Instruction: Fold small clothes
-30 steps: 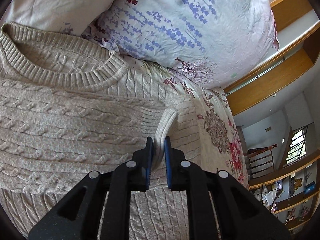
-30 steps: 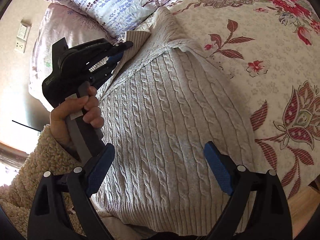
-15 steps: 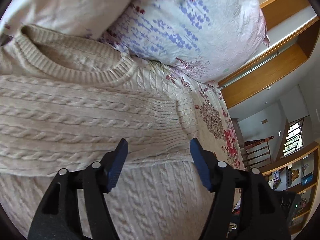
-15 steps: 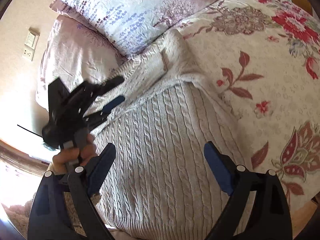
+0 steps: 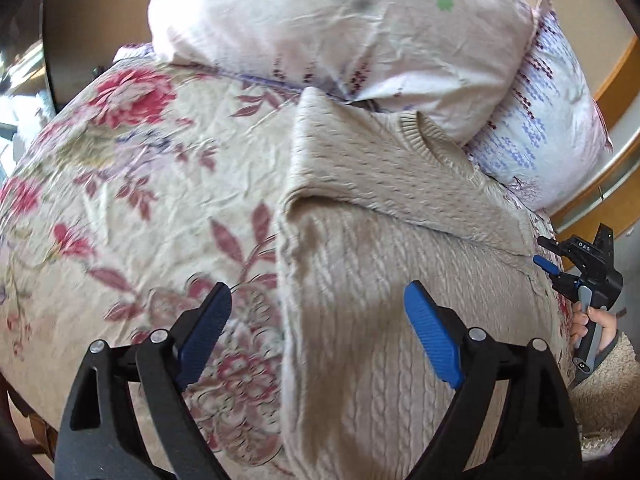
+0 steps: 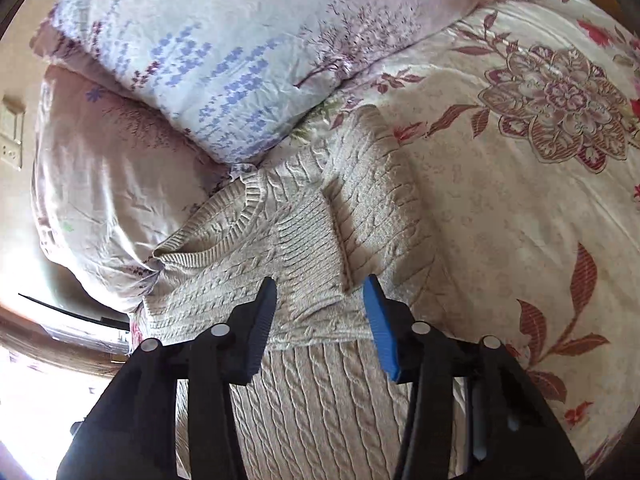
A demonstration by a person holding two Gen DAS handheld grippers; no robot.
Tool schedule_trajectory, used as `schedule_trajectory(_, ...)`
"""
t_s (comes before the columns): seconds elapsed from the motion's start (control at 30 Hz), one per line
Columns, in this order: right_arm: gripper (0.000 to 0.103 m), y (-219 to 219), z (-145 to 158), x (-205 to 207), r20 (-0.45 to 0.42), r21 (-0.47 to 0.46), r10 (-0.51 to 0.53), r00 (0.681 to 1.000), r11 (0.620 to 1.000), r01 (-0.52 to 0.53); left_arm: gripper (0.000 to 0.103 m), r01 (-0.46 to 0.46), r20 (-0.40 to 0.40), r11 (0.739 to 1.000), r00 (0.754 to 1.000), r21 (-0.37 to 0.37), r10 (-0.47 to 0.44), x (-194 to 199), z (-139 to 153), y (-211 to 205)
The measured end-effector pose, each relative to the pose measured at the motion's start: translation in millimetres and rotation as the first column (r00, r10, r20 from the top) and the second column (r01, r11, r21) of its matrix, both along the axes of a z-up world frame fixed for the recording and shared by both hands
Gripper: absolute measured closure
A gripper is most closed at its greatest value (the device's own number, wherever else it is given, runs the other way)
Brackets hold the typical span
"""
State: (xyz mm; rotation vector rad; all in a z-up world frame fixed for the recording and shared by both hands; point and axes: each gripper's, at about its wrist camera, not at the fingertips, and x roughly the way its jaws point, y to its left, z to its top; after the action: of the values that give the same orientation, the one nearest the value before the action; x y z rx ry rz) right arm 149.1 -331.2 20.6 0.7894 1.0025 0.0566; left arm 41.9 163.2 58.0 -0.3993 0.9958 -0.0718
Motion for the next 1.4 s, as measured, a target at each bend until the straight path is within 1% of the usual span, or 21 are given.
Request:
schedule_trajectory(0.1,0.066,5.9,-8.5,8.9,-0.023,0.006,0.017,1.000,1.000,-0.017,0.015,-0.037,-0.023,0.999,0.999,-0.034,0.037,-12.8,-7.3,11.5)
schedule_trajectory(0.17,0.088,10.2,-10.5,12.6,-0.024,-0.021,0.030,0.999,0.999,-0.030,0.015,-0.040,-0.033,0.998,0.999,-0.048,0.039,-17.4,-10.9,13.0)
schedule_trajectory(0.2,0.095,10.8,-11.6,13.8,-0.027,-0.039,0.024,0.999,0.999,-0.025,0.015,-0.038,-0.040,0.998,0.999,-0.053,0.036,-18.3,-12.6,13.3)
schedule_trajectory(0.23,0.095,9.4,-12.4,14.3,-0.031,-0.061,-0.001,1.000,0.998,-0.001,0.015,-0.033,-0.047,0.998,0.998,-0.056,0.031,-19.5,-14.0,13.1)
schedule_trajectory(0.33,0.095,5.6,-17.5,9.4,-0.043,-0.040,-0.061,0.997,0.997,0.059,0.015,-0.010,-0.061,0.998,0.998,-0.066,0.006,-21.3,-17.5,9.7)
schedule_trajectory(0.4,0.095,7.3,-16.5,5.3,-0.042,-0.032,-0.052,0.998,0.998,0.051,0.015,0.001,-0.071,0.998,0.997,-0.069,-0.006,-21.1,-20.1,8.2)
schedule_trajectory(0.47,0.092,5.0,-11.6,-1.3,-0.031,0.001,-0.036,0.999,0.999,0.036,0.015,0.012,-0.082,0.996,0.996,-0.089,-0.019,-21.1,-23.4,8.2)
schedule_trajectory(0.5,0.083,1.2,-8.4,-7.4,-0.025,0.015,-0.033,0.999,0.999,0.033,0.016,0.017,-0.085,0.994,0.996,-0.107,-0.026,-21.5,-25.0,8.6)
schedule_trajectory(0.53,0.064,-2.7,-4.2,-14.8,-0.010,0.025,-0.032,0.999,0.999,0.032,0.016,0.022,-0.083,0.991,0.996,-0.130,-0.033,-22.1,-26.4,9.4)
schedule_trajectory(0.6,0.044,-13.8,6.6,-33.4,0.037,0.024,-0.045,0.998,0.999,0.044,0.016,0.022,-0.077,0.984,0.996,-0.177,-0.037,-22.5,-29.5,11.4)
schedule_trajectory(0.73,0.044,-44.8,20.6,-75.8,0.096,0.010,-0.055,0.994,0.998,0.054,0.019,0.028,-0.062,0.970,0.997,-0.241,-0.045,-18.7,-32.6,12.9)
schedule_trajectory(0.87,0.043,-75.7,13.3,-109.9,0.072,-0.013,-0.063,0.995,0.998,0.065,0.040,0.058,-0.065,0.922,0.994,-0.383,-0.090,-15.4,-42.4,11.0)
schedule_trajectory(0.9,0.043,-81.5,6.9,-115.2,0.049,-0.003,-0.064,0.997,0.998,0.064,0.042,0.060,-0.068,0.913,0.993,-0.403,-0.096,-15.6,-45.4,9.8)
schedule_trajectory(0.97,0.043,-89.4,-10.2,-124.4,0.007,0.071,-0.040,0.999,0.997,0.039,0.043,0.067,-0.063,0.899,0.993,-0.433,-0.104,-16.8,-47.5,8.0)
schedule_trajectory(1.03,0.043,-84.7,-25.0,-130.7,-0.015,0.131,0.022,1.000,0.991,-0.020,0.046,0.079,-0.069,0.875,0.990,-0.478,-0.126,-18.4,-51.3,5.7)
schedule_trajectory(1.1,0.044,-72.9,-36.7,-139.8,-0.034,0.151,0.095,0.995,0.985,-0.089,0.048,0.099,-0.068,0.850,0.985,-0.518,-0.156,-21.6,-54.5,3.6)
schedule_trajectory(1.2,0.046,-61.2,-43.4,-155.0,0.021,0.227,0.164,0.986,0.960,-0.165,0.050,0.126,-0.060,0.807,0.979,-0.577,-0.196,-29.6,-56.3,2.6)
schedule_trajectory(1.27,0.052,-54.1,-50.4,-164.9,0.040,0.304,0.207,0.978,0.930,-0.209,0.052,0.144,-0.052,0.773,0.974,-0.618,-0.222,-35.6,-56.9,2.2)
schedule_trajectory(1.3,0.058,-50.5,-53.9,-170.0,0.036,0.324,0.228,0.973,0.918,-0.228,0.052,0.154,-0.048,0.761,0.971,-0.631,-0.236,-39.3,-56.8,1.6)
schedule_trajectory(1.33,0.060,-47.8,-54.3,-175.2,0.044,0.334,0.245,0.969,0.910,-0.245,0.052,0.165,-0.047,0.751,0.967,-0.639,-0.252,-43.3,-56.6,0.5)
schedule_trajectory(1.4,0.060,-45.7,-56.1,-185.6,0.061,0.384,0.254,0.965,0.887,-0.257,0.054,0.182,-0.060,0.752,0.957,-0.633,-0.283,-52.1,-56.3,-2.8)
